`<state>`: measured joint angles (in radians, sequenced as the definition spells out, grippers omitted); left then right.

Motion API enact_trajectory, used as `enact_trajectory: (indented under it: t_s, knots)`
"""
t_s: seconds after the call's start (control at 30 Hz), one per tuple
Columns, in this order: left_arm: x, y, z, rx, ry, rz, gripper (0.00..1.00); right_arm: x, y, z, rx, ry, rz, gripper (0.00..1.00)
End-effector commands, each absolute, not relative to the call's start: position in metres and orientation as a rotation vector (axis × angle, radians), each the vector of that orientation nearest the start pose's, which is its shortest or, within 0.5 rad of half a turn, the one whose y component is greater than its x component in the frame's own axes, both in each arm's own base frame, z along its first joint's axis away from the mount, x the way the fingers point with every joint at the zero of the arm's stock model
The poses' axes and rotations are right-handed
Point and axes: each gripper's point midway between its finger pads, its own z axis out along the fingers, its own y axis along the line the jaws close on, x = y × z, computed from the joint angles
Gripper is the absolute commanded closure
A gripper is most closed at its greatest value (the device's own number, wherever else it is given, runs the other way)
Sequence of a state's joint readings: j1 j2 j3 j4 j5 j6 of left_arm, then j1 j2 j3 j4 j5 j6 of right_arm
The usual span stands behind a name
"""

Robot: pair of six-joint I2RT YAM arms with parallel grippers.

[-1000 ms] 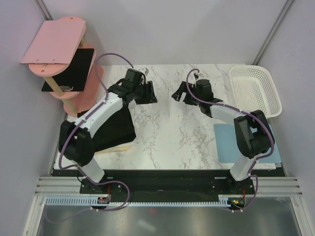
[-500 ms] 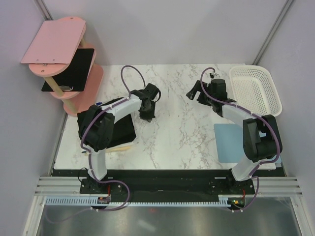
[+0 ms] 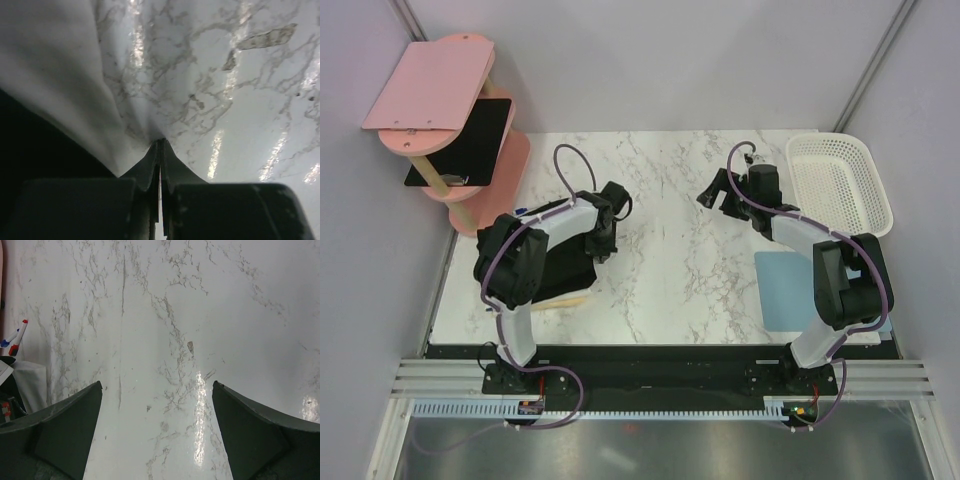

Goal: Fold and stack the t-shirts
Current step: Put the neatly folded tshirt into the corner of the board with the left arm

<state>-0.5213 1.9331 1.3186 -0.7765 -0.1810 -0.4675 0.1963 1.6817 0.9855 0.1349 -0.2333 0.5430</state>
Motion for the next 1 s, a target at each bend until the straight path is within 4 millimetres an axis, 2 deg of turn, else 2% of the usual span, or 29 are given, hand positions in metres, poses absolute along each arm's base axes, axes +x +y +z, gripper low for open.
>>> enact_trajectory:
  t_s: [0.0, 0.23, 0.57, 0.7, 0.87, 0.97]
  knots:
    - [0.301, -0.131, 0.017, -0.057, 2.918, 0.192, 0.98, 0.437, 0.155, 0.121, 0.21, 2.13, 0.728, 0.02]
    - [0.28, -0.098, 0.016, -0.135, 2.959, 0.216, 0.98, 0.436, 0.159, 0.117, 0.217, 2.135, 0.764, 0.02]
    - [0.246, -0.029, 0.031, -0.329, 3.01, 0.312, 0.98, 0.439, 0.165, 0.119, 0.235, 2.122, 0.811, 0.02]
    - [0.241, -0.004, 0.035, -0.398, 2.995, 0.347, 0.98, 0.438, 0.169, 0.12, 0.235, 2.115, 0.843, 0.02]
    - [0.245, 0.012, 0.044, -0.441, 2.982, 0.352, 0.98, 0.436, 0.17, 0.12, 0.227, 2.12, 0.843, 0.02]
    - [0.247, 0.002, 0.043, -0.408, 2.995, 0.273, 0.98, 0.436, 0.169, 0.12, 0.224, 2.121, 0.839, 0.02]
